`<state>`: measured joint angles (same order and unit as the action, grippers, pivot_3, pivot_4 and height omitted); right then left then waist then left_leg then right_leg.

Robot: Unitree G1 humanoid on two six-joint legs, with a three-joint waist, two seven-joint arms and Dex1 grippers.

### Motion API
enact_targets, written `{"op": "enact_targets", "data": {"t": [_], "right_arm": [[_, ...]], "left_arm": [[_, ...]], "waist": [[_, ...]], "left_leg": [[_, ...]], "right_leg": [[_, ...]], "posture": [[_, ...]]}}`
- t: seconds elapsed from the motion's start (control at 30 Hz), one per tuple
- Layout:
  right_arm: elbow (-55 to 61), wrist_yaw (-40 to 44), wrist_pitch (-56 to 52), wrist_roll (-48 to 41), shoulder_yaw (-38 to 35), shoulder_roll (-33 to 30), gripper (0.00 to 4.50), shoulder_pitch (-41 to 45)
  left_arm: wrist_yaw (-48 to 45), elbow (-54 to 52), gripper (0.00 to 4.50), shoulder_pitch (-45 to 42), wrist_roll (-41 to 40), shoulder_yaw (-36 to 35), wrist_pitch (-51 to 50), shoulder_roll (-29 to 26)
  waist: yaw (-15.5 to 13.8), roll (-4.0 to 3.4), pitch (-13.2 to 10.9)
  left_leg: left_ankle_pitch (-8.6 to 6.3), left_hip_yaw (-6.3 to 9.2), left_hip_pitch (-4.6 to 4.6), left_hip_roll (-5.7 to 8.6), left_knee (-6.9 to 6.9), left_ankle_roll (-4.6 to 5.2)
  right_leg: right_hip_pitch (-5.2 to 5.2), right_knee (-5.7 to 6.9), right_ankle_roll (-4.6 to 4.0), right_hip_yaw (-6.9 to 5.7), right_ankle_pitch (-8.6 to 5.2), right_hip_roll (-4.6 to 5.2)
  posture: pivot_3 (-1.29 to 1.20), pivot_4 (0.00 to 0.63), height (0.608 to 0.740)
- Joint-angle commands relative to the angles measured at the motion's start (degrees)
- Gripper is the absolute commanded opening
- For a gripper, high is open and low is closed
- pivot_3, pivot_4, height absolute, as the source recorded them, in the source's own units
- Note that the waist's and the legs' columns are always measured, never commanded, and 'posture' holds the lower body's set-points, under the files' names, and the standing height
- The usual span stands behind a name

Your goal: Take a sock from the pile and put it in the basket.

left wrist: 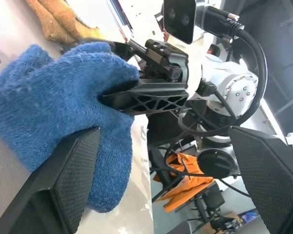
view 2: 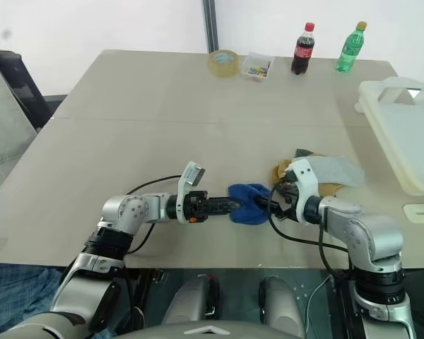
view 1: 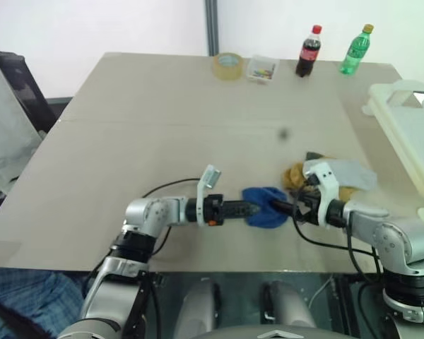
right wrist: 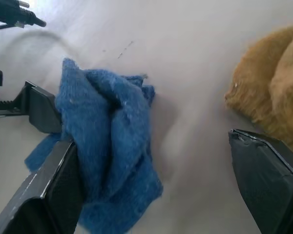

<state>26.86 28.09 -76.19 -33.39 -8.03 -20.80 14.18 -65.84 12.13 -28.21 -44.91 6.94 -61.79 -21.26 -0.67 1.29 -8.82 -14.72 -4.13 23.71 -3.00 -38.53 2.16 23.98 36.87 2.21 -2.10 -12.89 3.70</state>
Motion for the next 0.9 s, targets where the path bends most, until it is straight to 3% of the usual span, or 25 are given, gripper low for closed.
{"op": "enact_targets", "data": {"t": [0.03, 0.27, 0.53, 0.67, 0.73, 0.9], "right_arm": [[3.0, 1.7, -5.6, -5.1, 1.0, -0.8, 3.17, -1.8], [1.2, -0.4, -7.8, -7.5, 1.5, 2.5, 0.02, -1.8], [-2.1, -3.3, -8.2, -8.9, -5.0, 7.6, 0.02, -0.1], [-2.4, -4.9, -5.2, -6.8, -5.0, 5.8, 0.02, -0.3], [-2.5, -5.5, -4.6, -6.5, -5.5, 5.2, 0.02, -0.6], [-0.5, -5.5, -2.3, -7.2, -6.9, 1.9, 0.02, -1.9]], "left_arm": [[-0.3, 0.5, 4.50, 0.5, 0.9, 0.2, 0.6, 0.2], [-0.5, 0.4, 4.50, 0.9, 1.5, 0.1, 0.9, 0.3], [-0.2, -0.5, 4.50, 1.4, 3.1, 0.6, 2.5, -0.8], [1.0, -2.9, 4.50, 4.3, 16.8, 7.9, 22.1, -3.3], [0.8, -3.7, 4.50, 4.9, 16.9, 6.8, 26.3, -2.3], [3.9, -3.0, 4.50, 6.0, 25.8, 5.1, 52.7, 0.3]], "waist": [[0.0, -0.01, 0.0], [0.0, -0.02, 0.0], [0.5, -0.06, 0.0], [0.8, -0.32, 0.3], [0.7, -0.41, 0.4], [0.4, -0.43, 0.3]], "left_leg": [[0.00, 0.00, 0.01, 0.00, 0.00, 0.00], [0.00, -0.01, 0.01, 0.00, -0.01, 0.00], [0.00, -0.01, -0.02, -0.05, -0.03, 0.00], [0.00, -0.04, -0.06, -0.02, -0.03, 0.00], [0.00, -0.05, -0.12, -0.01, -0.05, 0.00], [0.01, -0.04, -0.01, -0.06, -0.21, 0.02]], "right_leg": [[0.00, 0.00, 0.00, 0.00, 0.00, 0.00], [0.01, 0.00, 0.00, 0.01, 0.00, 0.00], [0.01, 0.06, 0.00, 0.02, 0.01, -0.04], [-0.03, 0.06, -0.03, 0.05, 0.00, -0.02], [-0.12, 0.05, -0.24, 0.06, -0.12, 0.01], [-0.08, 0.03, -0.28, 0.06, -0.10, 0.03]], "posture": [[0.00, 0.150, 0.740], [0.00, 0.150, 0.740], [0.00, 0.150, 0.740], [0.00, 0.150, 0.740], [0.00, 0.150, 0.740], [0.00, 0.150, 0.740]]}}
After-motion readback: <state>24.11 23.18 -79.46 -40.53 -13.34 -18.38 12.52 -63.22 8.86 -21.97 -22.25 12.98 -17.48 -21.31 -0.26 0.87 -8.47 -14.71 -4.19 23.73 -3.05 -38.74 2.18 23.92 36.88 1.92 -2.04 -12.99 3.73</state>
